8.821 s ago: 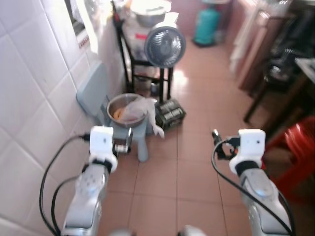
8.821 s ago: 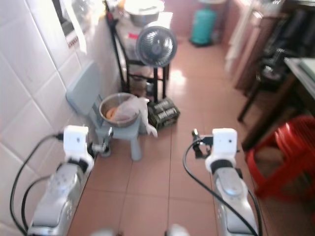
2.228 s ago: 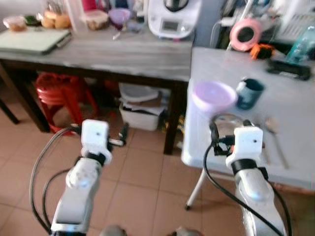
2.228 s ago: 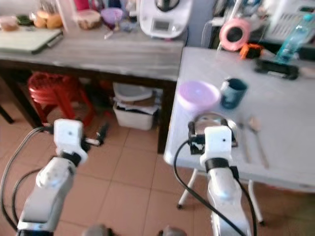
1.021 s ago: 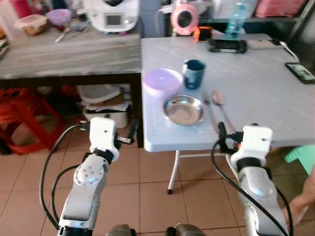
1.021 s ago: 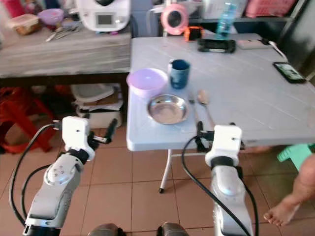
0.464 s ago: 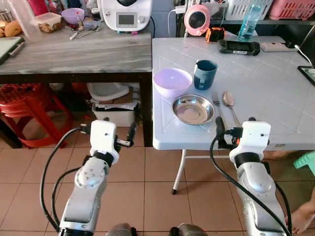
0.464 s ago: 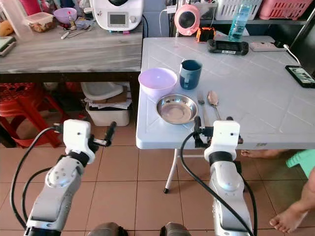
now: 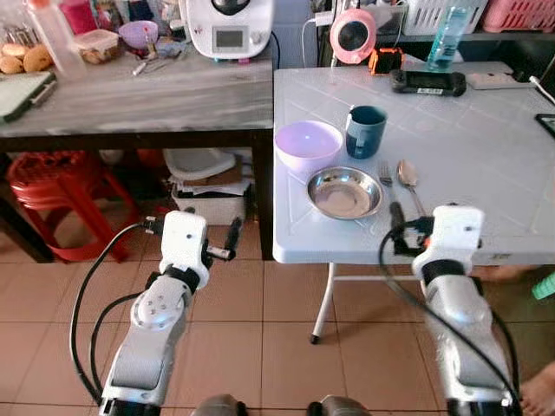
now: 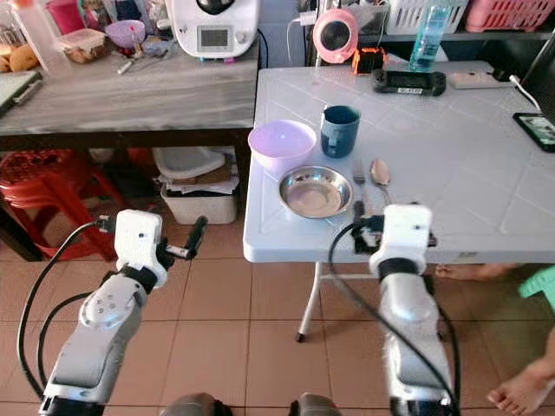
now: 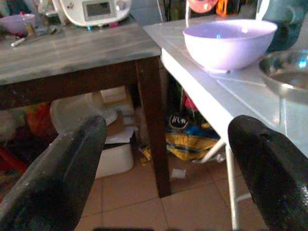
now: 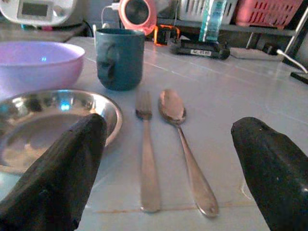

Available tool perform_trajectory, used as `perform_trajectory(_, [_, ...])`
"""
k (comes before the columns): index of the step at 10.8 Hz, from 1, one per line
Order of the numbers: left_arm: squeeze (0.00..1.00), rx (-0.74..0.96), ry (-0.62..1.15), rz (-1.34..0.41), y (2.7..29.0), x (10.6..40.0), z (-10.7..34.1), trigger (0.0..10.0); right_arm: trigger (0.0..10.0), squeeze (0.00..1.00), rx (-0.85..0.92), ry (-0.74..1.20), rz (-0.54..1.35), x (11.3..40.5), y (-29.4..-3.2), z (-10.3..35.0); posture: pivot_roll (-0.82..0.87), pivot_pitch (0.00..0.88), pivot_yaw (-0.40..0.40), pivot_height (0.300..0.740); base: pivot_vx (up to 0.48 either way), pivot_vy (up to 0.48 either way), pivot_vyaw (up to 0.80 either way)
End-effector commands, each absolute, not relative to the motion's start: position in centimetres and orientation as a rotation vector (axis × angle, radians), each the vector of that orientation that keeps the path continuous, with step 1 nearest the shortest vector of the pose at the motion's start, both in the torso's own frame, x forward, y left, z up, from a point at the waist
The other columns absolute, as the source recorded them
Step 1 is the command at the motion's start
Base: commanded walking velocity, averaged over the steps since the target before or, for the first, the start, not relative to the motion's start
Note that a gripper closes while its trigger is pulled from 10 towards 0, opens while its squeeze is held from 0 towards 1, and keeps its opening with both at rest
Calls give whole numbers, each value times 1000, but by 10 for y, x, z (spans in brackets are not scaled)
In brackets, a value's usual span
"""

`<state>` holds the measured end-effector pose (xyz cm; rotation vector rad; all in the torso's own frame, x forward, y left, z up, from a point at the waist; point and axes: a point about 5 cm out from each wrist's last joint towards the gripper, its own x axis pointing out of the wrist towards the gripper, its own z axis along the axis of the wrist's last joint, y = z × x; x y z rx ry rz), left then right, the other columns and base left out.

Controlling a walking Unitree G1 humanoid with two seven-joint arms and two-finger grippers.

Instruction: Setting the table

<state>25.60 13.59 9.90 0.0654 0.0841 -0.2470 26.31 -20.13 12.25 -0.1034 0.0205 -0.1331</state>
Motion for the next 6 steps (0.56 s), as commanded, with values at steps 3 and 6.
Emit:
perform_trajectory(3, [0,105,98,-252,146,249,103,10000,10000,0,-77,16,-106,274,-198,132,34,0,99,740,0,0,0])
perform_trajectory(6, [0,140,115,-283,151,243,108,10000,10000,0,31,63,-114,285,-197,135,53,18,131,740,0,0,0])
